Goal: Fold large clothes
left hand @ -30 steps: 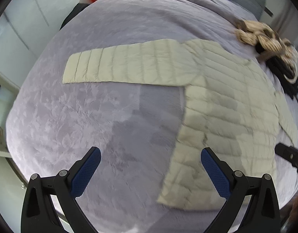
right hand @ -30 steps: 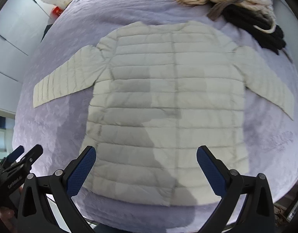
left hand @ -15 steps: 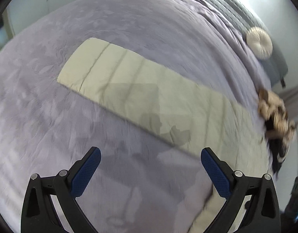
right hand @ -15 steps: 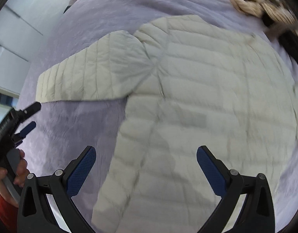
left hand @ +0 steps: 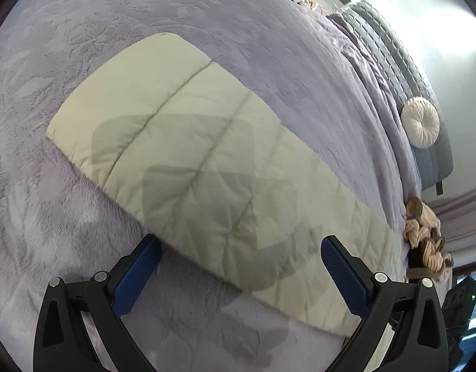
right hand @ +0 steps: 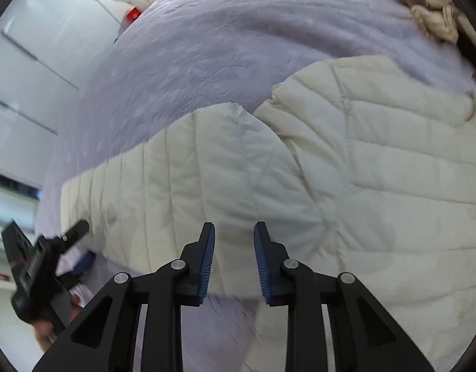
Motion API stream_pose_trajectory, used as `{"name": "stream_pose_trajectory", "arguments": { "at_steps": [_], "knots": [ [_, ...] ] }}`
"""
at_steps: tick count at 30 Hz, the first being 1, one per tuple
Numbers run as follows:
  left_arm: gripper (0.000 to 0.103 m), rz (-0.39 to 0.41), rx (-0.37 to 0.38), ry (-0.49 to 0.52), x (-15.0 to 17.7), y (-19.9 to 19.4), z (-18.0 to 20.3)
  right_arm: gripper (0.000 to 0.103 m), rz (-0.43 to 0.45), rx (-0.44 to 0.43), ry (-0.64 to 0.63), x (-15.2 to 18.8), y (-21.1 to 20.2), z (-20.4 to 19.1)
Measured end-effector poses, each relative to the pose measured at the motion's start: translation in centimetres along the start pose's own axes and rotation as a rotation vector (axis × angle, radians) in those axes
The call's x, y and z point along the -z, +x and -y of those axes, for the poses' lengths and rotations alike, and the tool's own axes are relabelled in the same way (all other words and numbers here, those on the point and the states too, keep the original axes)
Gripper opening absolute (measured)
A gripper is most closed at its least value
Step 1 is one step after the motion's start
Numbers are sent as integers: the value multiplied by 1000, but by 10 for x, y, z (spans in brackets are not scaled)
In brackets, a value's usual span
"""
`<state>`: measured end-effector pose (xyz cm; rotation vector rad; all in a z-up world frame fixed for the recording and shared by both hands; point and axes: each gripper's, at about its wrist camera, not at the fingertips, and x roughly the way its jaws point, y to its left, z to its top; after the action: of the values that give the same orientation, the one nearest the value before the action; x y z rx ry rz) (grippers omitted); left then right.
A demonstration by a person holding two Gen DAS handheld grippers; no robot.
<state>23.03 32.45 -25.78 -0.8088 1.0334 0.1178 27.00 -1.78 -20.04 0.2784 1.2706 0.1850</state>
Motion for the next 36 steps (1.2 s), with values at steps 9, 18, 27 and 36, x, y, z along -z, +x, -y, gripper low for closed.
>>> {"name": "stream_pose_trajectory", "arguments": {
  "at_steps": [9, 18, 27, 36],
  "knots": [
    [68, 89, -40, 23, -8, 5, 9, 28, -49, -13, 34, 9, 48, 5],
    [15, 84, 170, 116, -24, -16, 38, 28, -29, -45, 39, 19, 50, 13],
    [15, 10, 407, 471, 19, -55, 190, 28, -21, -132, 108, 28, 30, 39],
    [15, -171, 374, 749, 142, -5, 315, 28, 157, 103, 270, 75, -112, 171]
  ]
}}
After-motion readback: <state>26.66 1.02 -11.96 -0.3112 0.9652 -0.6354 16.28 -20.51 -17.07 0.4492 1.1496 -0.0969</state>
